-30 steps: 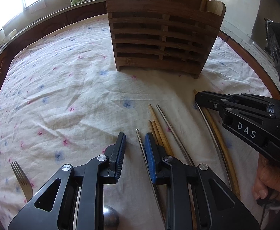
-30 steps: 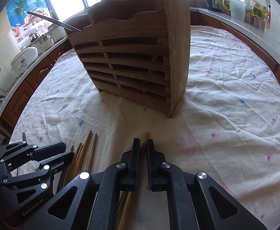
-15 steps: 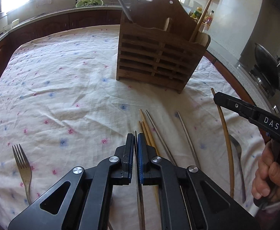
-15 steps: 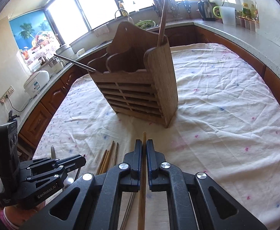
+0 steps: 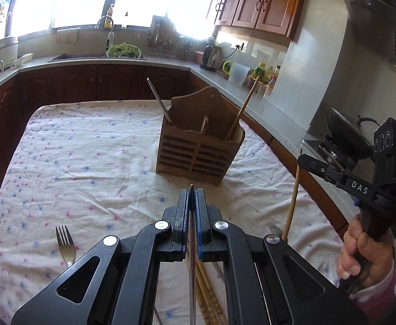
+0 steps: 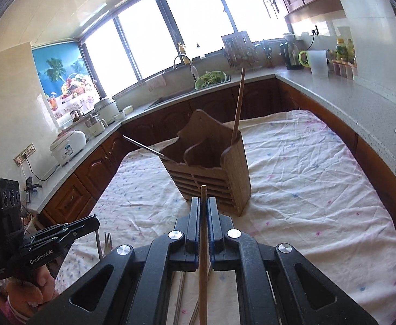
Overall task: Organize utensils
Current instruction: 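Lift both chopsticks and carry them over the wooden holder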
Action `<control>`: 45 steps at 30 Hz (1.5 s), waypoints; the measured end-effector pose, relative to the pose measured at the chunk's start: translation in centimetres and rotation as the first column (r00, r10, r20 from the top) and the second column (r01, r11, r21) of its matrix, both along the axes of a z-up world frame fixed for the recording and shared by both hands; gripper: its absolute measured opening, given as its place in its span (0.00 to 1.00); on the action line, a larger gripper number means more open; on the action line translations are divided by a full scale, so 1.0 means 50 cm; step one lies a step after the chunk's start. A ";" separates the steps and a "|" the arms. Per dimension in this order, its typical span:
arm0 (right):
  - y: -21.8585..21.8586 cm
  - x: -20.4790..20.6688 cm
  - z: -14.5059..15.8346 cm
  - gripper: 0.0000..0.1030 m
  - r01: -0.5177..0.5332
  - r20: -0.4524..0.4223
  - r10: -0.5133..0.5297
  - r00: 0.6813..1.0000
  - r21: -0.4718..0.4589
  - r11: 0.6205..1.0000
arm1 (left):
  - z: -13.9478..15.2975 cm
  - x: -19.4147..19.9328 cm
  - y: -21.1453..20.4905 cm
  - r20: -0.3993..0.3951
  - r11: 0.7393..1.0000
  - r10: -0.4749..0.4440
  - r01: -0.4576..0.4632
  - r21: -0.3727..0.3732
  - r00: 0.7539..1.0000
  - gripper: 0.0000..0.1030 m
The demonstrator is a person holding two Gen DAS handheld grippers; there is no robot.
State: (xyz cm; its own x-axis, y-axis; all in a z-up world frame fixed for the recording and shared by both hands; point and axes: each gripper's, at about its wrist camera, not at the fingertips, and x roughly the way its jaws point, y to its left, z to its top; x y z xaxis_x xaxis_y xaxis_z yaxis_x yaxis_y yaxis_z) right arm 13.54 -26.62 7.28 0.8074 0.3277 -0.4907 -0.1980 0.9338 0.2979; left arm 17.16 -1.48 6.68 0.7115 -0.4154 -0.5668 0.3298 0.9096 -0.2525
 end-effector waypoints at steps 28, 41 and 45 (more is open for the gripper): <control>-0.040 0.021 0.145 0.04 0.060 0.190 -0.067 0.980 0.044 0.997 | 0.152 0.036 0.042 0.200 0.992 0.092 -0.072 -0.107 0.976 0.03; -0.048 0.154 0.261 0.04 0.127 0.324 -0.140 0.935 0.061 0.990 | 0.277 0.206 0.009 0.347 0.980 0.169 -0.120 -0.156 0.923 0.03; -0.044 0.197 0.244 0.04 0.153 0.326 -0.158 0.932 0.043 0.987 | 0.254 0.265 -0.003 0.340 0.973 0.211 -0.164 -0.161 0.916 0.03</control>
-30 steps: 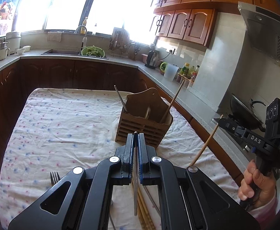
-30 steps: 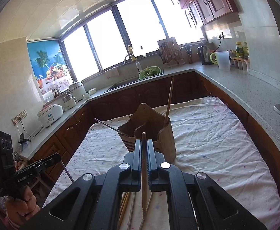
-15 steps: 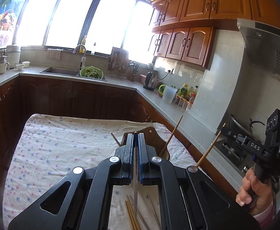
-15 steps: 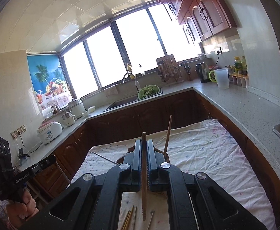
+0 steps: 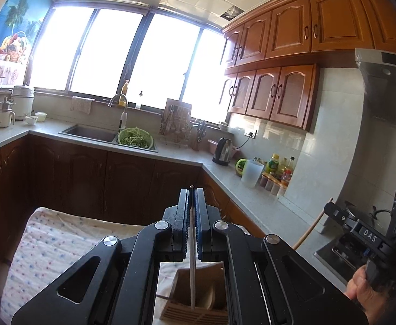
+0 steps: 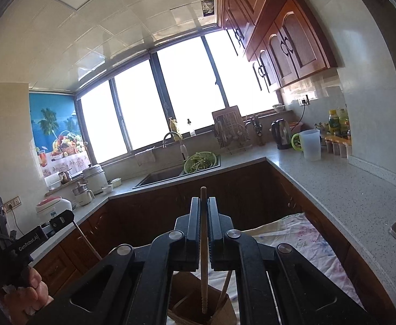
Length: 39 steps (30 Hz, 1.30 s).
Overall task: Organize utensils
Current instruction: 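Lift both chopsticks and carry them over the wooden holder, then drop both chopsticks into the holder by opening both tools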
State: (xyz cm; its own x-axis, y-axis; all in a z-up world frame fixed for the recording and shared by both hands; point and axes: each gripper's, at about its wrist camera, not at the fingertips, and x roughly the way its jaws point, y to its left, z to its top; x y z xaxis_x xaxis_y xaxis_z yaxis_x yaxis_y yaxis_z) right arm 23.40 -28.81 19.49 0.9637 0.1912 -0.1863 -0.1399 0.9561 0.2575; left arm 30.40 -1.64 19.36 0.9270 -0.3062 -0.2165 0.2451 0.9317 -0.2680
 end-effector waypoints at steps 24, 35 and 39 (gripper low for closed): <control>0.002 0.075 -0.181 0.05 0.017 -0.164 -0.018 0.986 -0.006 1.000 | -0.190 0.088 -0.029 -0.156 0.998 0.036 -0.027 0.062 0.987 0.05; -0.010 0.064 -0.173 0.33 0.005 -0.153 0.001 0.988 0.039 0.999 | -0.176 0.090 -0.025 -0.182 0.999 0.004 0.005 0.051 0.983 0.19; -0.019 0.031 -0.149 0.56 0.007 -0.098 -0.001 0.995 0.061 0.998 | -0.159 0.056 -0.007 -0.145 1.000 0.016 -0.012 0.027 0.989 0.53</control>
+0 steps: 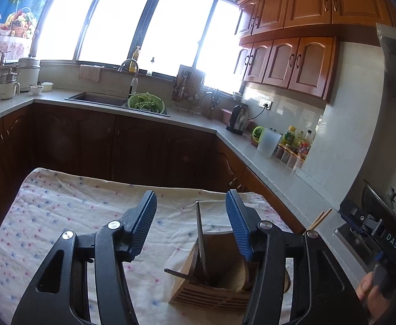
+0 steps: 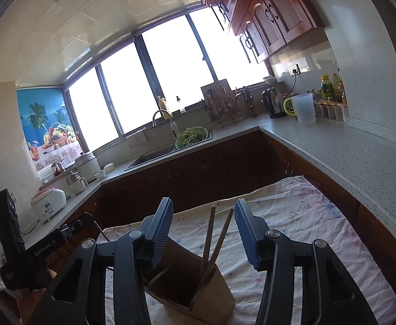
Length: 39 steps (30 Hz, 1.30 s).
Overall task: Organize utensils
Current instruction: 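Drop both chopsticks into the holder by opening both tools, then move both open tools back to the remaining chopsticks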
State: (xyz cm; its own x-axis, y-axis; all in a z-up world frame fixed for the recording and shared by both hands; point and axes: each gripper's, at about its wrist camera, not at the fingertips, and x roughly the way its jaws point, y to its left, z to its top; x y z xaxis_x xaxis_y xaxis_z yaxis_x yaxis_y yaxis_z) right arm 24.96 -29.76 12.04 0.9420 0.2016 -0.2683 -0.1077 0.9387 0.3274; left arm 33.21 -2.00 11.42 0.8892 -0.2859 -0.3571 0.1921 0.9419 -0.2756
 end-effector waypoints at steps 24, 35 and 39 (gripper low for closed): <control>0.018 -0.214 -0.121 0.91 -0.083 -0.147 0.080 0.986 -0.013 0.996 | -0.141 -0.275 0.135 -0.220 0.995 0.103 -0.104 0.006 0.970 0.83; 0.046 -0.257 -0.176 0.91 -0.119 -0.223 0.108 0.969 -0.038 0.992 | -0.202 -0.331 0.102 -0.302 0.997 0.057 -0.041 0.059 0.951 0.83; 0.049 -0.259 -0.185 0.91 -0.130 -0.237 0.118 0.964 -0.034 0.991 | -0.217 -0.327 0.076 -0.340 0.995 0.030 0.003 0.095 0.940 0.83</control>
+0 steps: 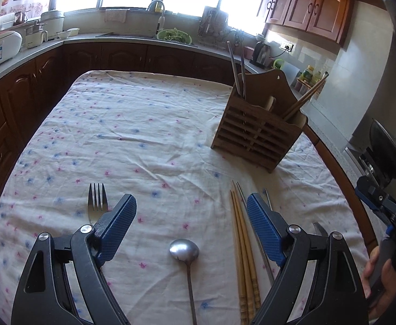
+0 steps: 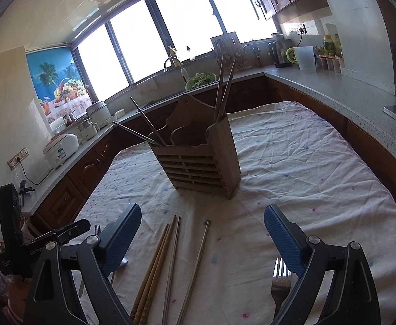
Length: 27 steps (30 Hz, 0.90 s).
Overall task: Organize utensils
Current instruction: 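Move both open tools back to the remaining chopsticks, then close the left tool on a wooden chopstick while the right tool grasps a metal chopstick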
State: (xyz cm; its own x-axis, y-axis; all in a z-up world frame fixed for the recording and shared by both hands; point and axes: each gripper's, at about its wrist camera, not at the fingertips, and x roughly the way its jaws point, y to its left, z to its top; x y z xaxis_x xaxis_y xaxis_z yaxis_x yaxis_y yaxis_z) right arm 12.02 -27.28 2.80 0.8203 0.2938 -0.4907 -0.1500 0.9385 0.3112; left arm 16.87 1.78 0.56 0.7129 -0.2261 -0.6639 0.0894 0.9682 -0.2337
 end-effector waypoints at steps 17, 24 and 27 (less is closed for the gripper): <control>-0.024 0.025 -0.036 0.91 0.040 -0.058 -0.038 0.998 0.033 0.999 | -0.134 0.087 -0.162 -0.240 0.948 -0.142 0.202 0.247 0.960 0.71; -0.006 0.049 -0.057 0.86 0.011 -0.084 -0.010 0.996 0.019 1.000 | -0.139 0.092 -0.091 -0.241 0.956 -0.083 0.145 0.254 0.967 0.72; 0.022 0.072 -0.081 0.62 -0.022 -0.133 0.020 0.991 -0.012 1.000 | -0.136 0.100 -0.061 -0.242 0.964 -0.053 0.113 0.241 0.969 0.71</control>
State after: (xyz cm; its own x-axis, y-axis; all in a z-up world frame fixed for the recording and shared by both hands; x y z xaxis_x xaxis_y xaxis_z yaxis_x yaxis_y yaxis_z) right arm 15.62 -26.20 -1.27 0.7410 0.3030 -0.5993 -0.1280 0.9398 0.3169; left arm 21.84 -1.27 -6.25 0.5187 -0.0828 -0.8509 0.1441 0.9895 -0.0085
